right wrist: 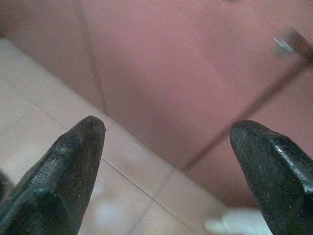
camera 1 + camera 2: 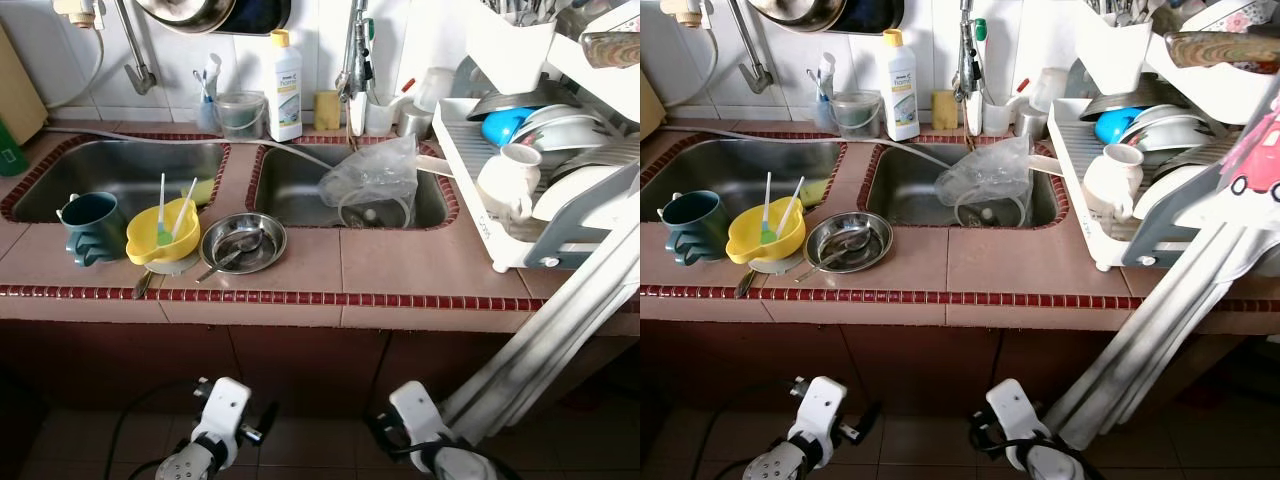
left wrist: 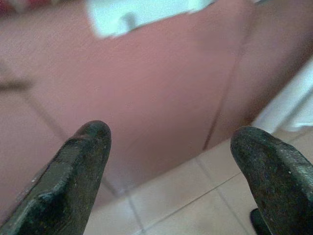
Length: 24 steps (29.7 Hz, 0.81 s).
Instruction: Kitchen organization
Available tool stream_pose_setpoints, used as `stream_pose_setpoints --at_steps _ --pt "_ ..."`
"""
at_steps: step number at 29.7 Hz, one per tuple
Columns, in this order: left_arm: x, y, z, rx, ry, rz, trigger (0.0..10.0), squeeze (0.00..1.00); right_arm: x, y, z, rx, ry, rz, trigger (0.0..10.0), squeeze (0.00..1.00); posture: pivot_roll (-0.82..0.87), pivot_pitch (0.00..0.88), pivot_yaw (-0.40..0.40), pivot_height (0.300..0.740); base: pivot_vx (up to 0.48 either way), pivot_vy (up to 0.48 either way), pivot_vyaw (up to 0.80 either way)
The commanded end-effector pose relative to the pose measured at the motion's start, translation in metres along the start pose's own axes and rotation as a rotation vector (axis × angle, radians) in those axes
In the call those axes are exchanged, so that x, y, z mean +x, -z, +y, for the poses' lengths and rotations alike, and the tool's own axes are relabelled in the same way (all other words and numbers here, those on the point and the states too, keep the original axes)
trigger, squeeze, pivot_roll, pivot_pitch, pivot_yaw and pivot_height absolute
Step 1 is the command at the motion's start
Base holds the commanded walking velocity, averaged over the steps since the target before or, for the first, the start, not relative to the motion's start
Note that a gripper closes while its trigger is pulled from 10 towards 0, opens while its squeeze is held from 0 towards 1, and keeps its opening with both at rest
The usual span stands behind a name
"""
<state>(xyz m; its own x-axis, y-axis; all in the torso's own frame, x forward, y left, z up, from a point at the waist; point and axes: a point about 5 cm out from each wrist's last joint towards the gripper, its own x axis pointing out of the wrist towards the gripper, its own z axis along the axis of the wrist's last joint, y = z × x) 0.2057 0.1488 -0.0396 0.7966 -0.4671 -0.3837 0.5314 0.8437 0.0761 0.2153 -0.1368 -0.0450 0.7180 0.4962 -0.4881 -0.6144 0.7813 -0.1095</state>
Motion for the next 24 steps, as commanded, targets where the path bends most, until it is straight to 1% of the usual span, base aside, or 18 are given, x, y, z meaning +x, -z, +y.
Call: stream_pose_setpoints --at_steps 1,3,4,6,7,8,9,11,12,13,15,16,18,19,20,21,22,24 --pt "-0.002 -0.005 -0.003 0.060 0.081 -0.047 10.0 0.00 0.001 -0.007 0.004 -0.042 -0.073 -0.053 10.0 0.00 -0.04 0.000 -0.005 0.740 0.000 0.000 0.00" --pt "-0.005 -0.008 -0.004 0.088 0.140 -0.078 10.0 0.00 0.002 -0.014 0.006 -0.074 -0.127 -0.099 10.0 0.00 -0.04 0.000 -0.012 0.740 0.000 0.000 0.00" --pt "-0.010 -0.011 -0.003 0.117 0.193 -0.104 10.0 0.00 0.001 -0.023 0.005 -0.116 -0.177 -0.159 10.0 0.00 -0.03 0.000 -0.019 0.740 0.000 0.000 0.00" --pt "-0.013 -0.014 -0.001 0.127 0.219 -0.131 10.0 0.00 0.000 -0.031 0.004 -0.109 -0.223 -0.209 10.0 0.00 -0.03 0.000 -0.020 0.740 0.000 0.000 0.00" --pt "-0.014 -0.017 0.002 0.120 0.219 -0.152 10.0 0.00 -0.001 -0.036 0.003 -0.106 -0.257 -0.238 10.0 0.00 -0.03 0.000 -0.021 0.740 0.000 0.000 0.00" --pt "-0.016 -0.025 0.007 0.114 0.216 -0.189 10.0 0.00 -0.004 -0.046 -0.001 -0.116 -0.287 -0.293 10.0 0.00 -0.03 0.000 -0.022 0.740 0.000 0.000 0.00" --pt "-0.017 -0.029 0.010 0.114 0.216 -0.205 10.0 0.00 -0.005 -0.051 -0.003 -0.124 -0.290 -0.317 10.0 0.00 -0.03 0.000 -0.022 0.740 0.000 0.000 0.00" --pt "-0.018 -0.043 0.015 0.113 0.217 -0.258 10.0 0.00 -0.011 -0.071 -0.010 -0.111 -0.306 -0.395 10.0 0.00 -0.02 0.013 -0.025 0.740 0.000 0.000 0.00" --pt "-0.018 -0.043 0.015 0.113 0.217 -0.258 10.0 0.00 -0.011 -0.071 -0.010 -0.111 -0.306 -0.395 10.0 0.00 -0.02 0.013 -0.025 0.740 0.000 0.000 0.00" --pt "-0.022 -0.058 0.020 0.098 0.215 -0.311 10.0 0.00 -0.017 -0.093 -0.015 -0.111 -0.299 -0.475 10.0 0.00 -0.02 0.022 -0.023 0.740 0.000 0.000 0.00" --pt "-0.025 -0.071 0.026 0.072 0.207 -0.355 10.0 0.00 -0.023 -0.110 -0.018 -0.122 -0.305 -0.535 10.0 0.00 -0.02 0.030 -0.020 0.740 0.000 0.000 0.00" --pt "-0.025 -0.074 0.027 0.069 0.202 -0.364 10.0 0.00 -0.025 -0.114 -0.018 -0.134 -0.309 -0.551 10.0 0.00 -0.02 0.030 -0.020 0.740 0.000 0.000 0.00" --pt "-0.026 -0.087 0.036 0.011 0.168 -0.407 10.0 0.00 -0.032 -0.128 -0.018 -0.111 -0.325 -0.601 10.0 0.00 -0.02 0.036 -0.021 0.740 0.000 0.000 0.00" --pt "-0.026 -0.087 0.036 0.011 0.168 -0.407 10.0 0.00 -0.032 -0.128 -0.018 -0.111 -0.325 -0.601 10.0 0.00 -0.02 0.036 -0.021 0.740 0.000 0.000 0.00" --pt "-0.028 -0.097 0.048 -0.095 0.110 -0.447 10.0 0.00 -0.039 -0.142 -0.020 -0.105 -0.320 -0.651 10.0 0.00 -0.03 0.039 -0.017 0.740 0.000 0.000 0.00" --pt "-0.028 -0.097 0.048 -0.095 0.110 -0.447 10.0 0.00 -0.039 -0.142 -0.020 -0.105 -0.320 -0.651 10.0 0.00 -0.03 0.039 -0.017 0.740 0.000 0.000 0.00" --pt "-0.030 -0.107 0.058 -0.166 0.042 -0.481 10.0 0.00 -0.045 -0.155 -0.022 -0.091 -0.310 -0.684 10.0 0.00 -0.03 0.039 -0.017 0.740 0.000 0.000 0.00" --pt "-0.032 -0.118 0.063 -0.257 -0.015 -0.529 10.0 0.00 -0.047 -0.166 -0.024 -0.051 -0.281 -0.724 10.0 0.00 -0.03 0.037 -0.013 0.740 0.000 0.000 0.00"
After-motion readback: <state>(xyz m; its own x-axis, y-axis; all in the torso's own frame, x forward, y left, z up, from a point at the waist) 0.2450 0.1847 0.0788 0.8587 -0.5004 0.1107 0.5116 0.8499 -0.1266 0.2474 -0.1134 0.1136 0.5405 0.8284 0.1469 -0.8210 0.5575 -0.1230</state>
